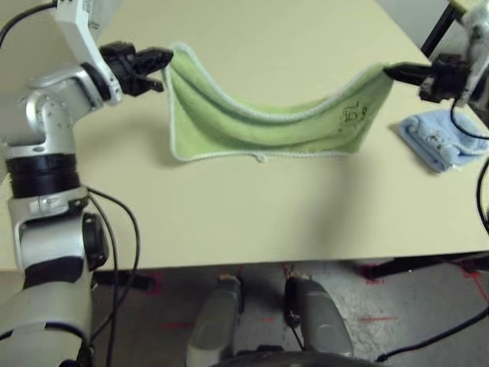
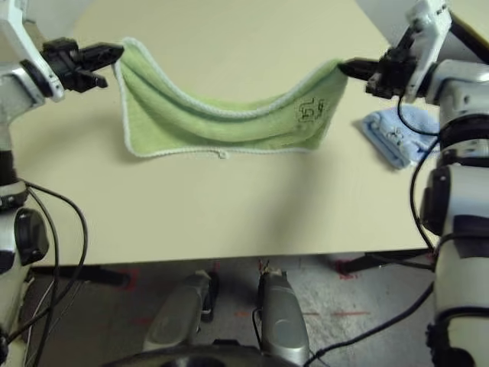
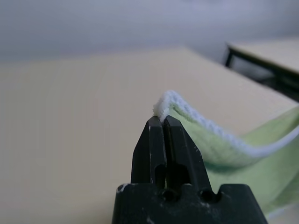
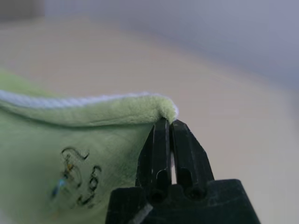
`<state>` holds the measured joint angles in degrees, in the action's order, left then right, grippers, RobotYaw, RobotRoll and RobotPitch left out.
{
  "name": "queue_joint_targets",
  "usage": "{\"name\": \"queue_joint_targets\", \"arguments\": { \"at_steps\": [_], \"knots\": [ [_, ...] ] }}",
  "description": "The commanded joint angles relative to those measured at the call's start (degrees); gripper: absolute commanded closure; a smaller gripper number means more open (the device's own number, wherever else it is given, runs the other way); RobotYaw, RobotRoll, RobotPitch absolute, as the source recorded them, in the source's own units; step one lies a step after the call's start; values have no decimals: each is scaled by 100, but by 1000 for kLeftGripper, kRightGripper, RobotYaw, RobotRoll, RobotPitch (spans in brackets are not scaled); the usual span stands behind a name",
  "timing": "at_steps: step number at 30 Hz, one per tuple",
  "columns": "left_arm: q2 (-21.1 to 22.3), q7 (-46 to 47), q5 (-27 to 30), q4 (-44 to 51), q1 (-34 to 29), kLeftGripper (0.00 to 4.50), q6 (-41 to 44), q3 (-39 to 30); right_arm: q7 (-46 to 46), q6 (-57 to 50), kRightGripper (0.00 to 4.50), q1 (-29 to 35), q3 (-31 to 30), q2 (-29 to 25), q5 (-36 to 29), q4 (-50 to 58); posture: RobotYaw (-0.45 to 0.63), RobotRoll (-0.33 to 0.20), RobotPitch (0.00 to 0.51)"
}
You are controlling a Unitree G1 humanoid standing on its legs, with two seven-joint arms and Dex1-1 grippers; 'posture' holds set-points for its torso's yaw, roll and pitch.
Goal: Fold the towel and set it aside.
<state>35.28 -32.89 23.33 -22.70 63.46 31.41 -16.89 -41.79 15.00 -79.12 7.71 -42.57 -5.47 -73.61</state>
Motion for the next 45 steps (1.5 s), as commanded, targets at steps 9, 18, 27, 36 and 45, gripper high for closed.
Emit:
{"name": "queue_joint_targets", "arguments": {
  "at_steps": [9,18,27,36,45],
  "knots": [
    [305,-1053,283,1979,-2708,4452,-79,314,-1989,-30,4500,1378,308,-154,-134,3,160,0,123],
    [268,-1405,567,2954,-4114,4452,118,529,-4089,-683,4500,2445,95,-351,-180,525,158,0,143],
    [992,-2354,907,3338,-5090,4452,402,446,-5046,-1105,4500,3004,-355,-735,65,924,161,0,151],
    [1870,-3129,1261,3646,-5796,4452,704,278,-5071,-1252,4500,3191,-545,-837,44,1059,169,0,154],
    [1863,-3081,1407,3351,-5579,4452,778,196,-5001,-1635,4500,3026,-500,-919,-125,960,168,0,154]
  ]
}}
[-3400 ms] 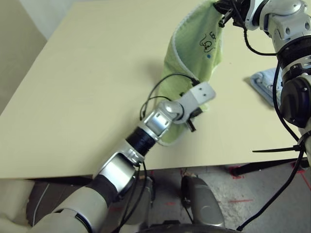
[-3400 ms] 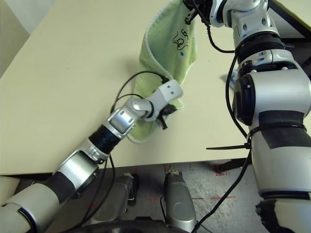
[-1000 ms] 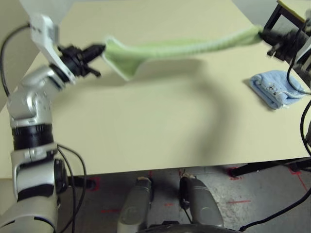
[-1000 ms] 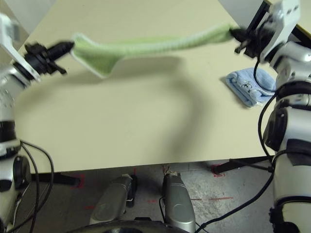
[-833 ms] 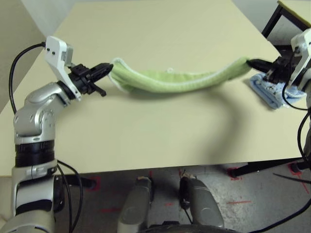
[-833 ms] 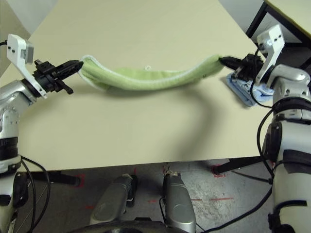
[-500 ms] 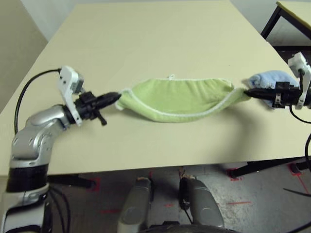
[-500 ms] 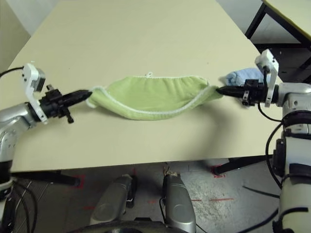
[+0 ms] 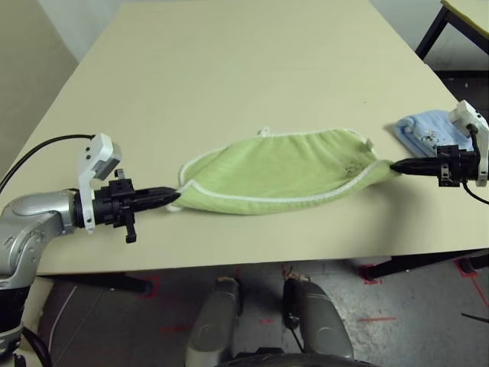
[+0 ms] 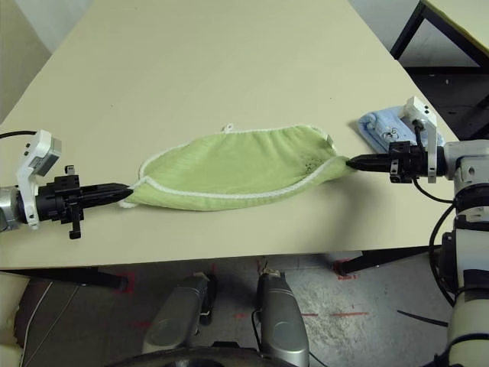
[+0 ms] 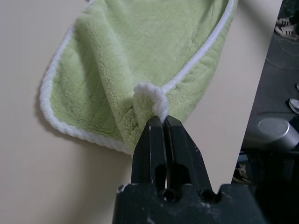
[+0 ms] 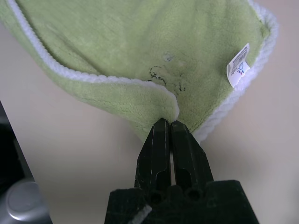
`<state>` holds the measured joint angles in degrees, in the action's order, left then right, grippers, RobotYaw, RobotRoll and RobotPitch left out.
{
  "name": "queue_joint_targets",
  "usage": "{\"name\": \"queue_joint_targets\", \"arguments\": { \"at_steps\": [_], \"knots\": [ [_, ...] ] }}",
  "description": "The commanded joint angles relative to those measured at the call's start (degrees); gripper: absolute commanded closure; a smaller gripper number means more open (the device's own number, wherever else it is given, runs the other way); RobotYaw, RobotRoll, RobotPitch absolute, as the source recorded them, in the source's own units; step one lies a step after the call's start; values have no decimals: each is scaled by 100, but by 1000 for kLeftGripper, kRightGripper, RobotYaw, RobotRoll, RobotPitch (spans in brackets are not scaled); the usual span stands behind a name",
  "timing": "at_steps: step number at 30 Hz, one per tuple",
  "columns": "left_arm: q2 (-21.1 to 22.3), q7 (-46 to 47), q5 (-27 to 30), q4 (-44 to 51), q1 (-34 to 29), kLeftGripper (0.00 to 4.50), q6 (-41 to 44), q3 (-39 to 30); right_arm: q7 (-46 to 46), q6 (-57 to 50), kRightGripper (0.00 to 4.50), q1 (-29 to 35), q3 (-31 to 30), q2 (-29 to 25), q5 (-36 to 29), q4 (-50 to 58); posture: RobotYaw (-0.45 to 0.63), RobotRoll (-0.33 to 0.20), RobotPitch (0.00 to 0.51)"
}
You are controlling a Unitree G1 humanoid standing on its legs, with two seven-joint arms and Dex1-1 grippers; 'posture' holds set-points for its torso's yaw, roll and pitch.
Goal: Fold the towel and set it aside.
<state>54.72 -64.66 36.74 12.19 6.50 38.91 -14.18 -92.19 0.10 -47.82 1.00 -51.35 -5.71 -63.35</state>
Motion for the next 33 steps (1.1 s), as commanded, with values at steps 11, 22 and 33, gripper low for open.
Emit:
{"name": "queue_joint_targets", "arguments": {
  "at_steps": [11,22,33],
  "knots": [
    [-979,1349,-394,-1064,1239,4452,-288,63,2057,308,4500,-653,753,668,-255,-338,156,0,147],
    [-1244,1932,-1493,-1997,1775,4452,-948,708,3157,557,4500,-939,403,1197,305,-624,161,0,143],
    [-1643,2037,-2234,-3214,2393,4452,-2128,976,4104,695,4500,-1034,212,1370,804,-889,157,0,137]
  ]
}}
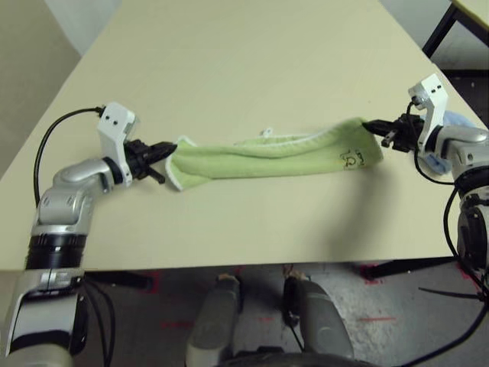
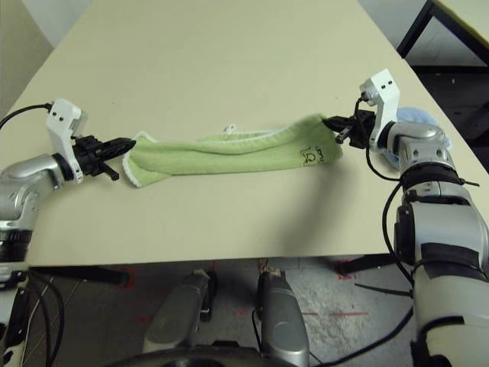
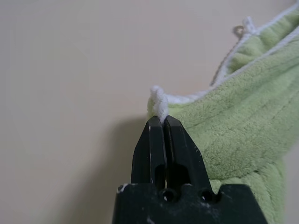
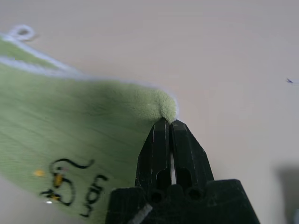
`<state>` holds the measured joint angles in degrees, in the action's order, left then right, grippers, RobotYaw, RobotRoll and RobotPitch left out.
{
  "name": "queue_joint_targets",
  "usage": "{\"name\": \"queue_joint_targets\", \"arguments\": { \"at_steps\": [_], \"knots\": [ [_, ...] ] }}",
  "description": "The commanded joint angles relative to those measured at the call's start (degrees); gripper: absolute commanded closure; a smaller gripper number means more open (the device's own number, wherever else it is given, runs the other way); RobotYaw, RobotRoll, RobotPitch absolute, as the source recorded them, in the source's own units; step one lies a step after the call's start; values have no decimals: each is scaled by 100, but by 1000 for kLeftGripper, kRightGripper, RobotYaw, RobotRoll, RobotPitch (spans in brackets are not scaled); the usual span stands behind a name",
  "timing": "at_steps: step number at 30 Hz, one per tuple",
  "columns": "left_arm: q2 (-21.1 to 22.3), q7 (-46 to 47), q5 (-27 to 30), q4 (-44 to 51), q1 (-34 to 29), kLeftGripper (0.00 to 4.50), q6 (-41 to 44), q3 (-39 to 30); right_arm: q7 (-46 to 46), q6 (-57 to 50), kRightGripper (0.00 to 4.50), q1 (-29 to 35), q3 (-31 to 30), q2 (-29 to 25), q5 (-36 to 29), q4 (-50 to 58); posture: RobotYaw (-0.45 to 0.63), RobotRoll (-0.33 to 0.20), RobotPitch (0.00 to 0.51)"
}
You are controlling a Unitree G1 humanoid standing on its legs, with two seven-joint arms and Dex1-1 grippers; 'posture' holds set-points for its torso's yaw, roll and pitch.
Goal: Fold the towel and set it aside.
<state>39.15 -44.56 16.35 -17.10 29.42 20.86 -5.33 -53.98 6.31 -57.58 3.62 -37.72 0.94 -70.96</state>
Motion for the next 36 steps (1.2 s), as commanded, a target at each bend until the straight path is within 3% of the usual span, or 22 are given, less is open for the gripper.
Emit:
{"name": "queue_joint_targets", "arguments": {
  "at_steps": [1,23,24,28,35,36],
  "knots": [
    [-120,17,-224,-355,141,4452,-407,88,353,85,4500,-67,-61,14,163,-145,158,0,135],
    [-227,-511,-672,-1507,509,4452,-1631,281,1212,169,4500,-267,-224,282,618,-404,158,0,136],
    [-230,-540,-659,-1495,501,4487,-1624,274,1220,119,4236,-282,-227,284,621,-416,159,0,136],
    [-198,-525,-450,-1176,452,3444,-1201,100,1047,30,3024,-340,-137,233,536,-421,161,0,138],
    [326,-595,-97,95,93,652,-219,-244,65,-282,240,-625,306,-125,56,-343,171,0,142],
    [366,-589,-19,278,43,281,-86,-311,-68,-357,0,-663,376,-175,-22,-325,171,0,143]
  ]
}}
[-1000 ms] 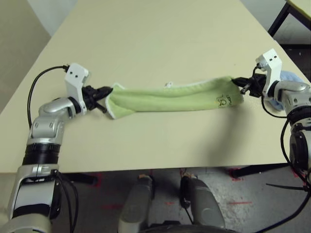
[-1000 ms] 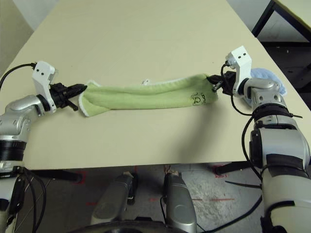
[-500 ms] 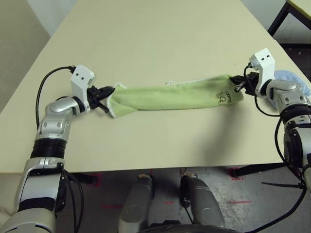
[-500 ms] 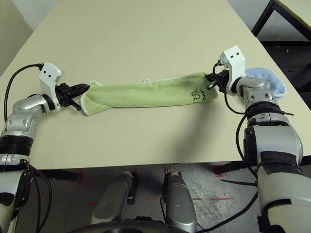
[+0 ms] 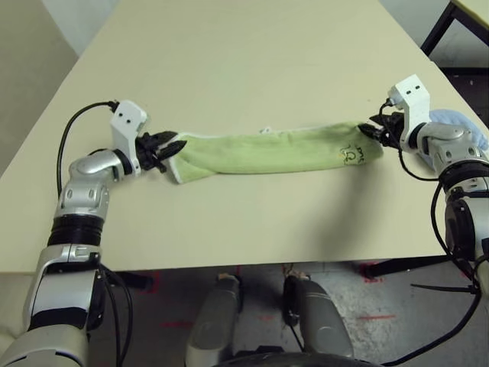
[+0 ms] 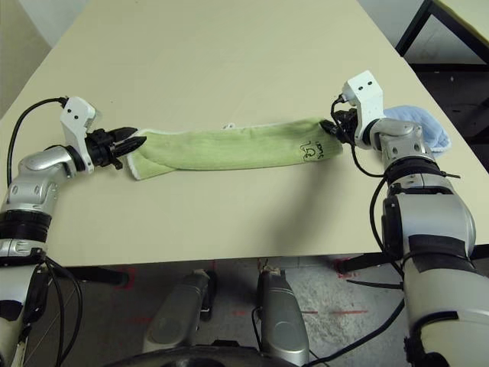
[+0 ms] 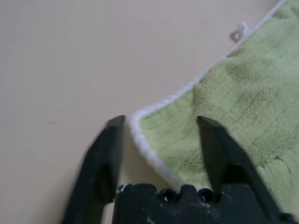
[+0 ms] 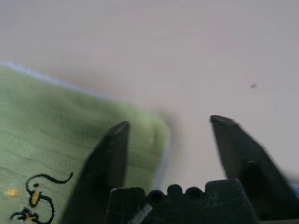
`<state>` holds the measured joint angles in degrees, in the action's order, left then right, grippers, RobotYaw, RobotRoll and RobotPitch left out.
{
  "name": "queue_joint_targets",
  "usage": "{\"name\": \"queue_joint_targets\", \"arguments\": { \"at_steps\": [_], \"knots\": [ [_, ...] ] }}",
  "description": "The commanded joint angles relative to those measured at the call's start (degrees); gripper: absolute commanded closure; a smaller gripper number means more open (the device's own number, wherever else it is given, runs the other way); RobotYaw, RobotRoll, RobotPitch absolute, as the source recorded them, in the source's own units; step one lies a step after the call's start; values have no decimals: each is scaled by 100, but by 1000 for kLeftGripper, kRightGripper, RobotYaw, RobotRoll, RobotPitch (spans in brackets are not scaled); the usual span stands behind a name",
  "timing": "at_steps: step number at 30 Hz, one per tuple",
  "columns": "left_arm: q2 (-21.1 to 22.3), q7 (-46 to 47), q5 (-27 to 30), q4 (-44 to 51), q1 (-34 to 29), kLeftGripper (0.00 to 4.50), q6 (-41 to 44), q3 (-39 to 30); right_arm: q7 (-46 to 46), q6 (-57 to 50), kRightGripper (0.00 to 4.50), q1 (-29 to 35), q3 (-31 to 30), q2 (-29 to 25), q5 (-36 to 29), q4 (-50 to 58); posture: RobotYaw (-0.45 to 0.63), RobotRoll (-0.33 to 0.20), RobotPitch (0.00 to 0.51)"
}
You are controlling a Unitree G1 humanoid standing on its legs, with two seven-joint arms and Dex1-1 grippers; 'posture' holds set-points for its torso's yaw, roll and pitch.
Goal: Fold the towel and set it aside.
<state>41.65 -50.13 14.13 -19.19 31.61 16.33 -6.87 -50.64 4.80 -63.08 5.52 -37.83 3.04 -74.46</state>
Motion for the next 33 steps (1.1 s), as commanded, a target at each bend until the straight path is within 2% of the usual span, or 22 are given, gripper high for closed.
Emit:
{"name": "queue_joint_targets", "arguments": {
  "at_steps": [1,10,13,18,22,26,29,33],
  "knots": [
    [150,-32,291,686,-223,55,508,-229,-547,-301,0,-154,264,-217,-323,44,171,0,144],
    [116,-183,1176,2466,-824,55,1180,-581,-1041,-2922,0,-291,754,-606,-1002,217,170,0,160],
    [40,-261,1497,3064,-1148,55,1315,-531,-1040,-3824,0,-42,875,-712,-1251,459,172,0,164],
    [-123,-233,1738,3462,-1443,55,1328,-511,-834,-4943,0,655,1124,-767,-1674,1271,161,0,172],
    [-169,-258,1713,3538,-1653,55,1203,-448,-504,-5608,0,1335,1316,-615,-1996,2155,159,0,173],
    [-188,-253,1680,3588,-1716,55,1151,-328,41,-6088,0,2054,1608,-225,-2345,3024,156,0,175],
    [-184,-230,1711,3596,-1678,55,1169,-307,369,-6190,0,2309,1762,23,-2531,3402,155,0,175],
    [-170,-249,1707,3552,-1627,55,1167,-294,858,-6070,0,2311,1912,399,-2655,3456,154,0,174]
  ]
}}
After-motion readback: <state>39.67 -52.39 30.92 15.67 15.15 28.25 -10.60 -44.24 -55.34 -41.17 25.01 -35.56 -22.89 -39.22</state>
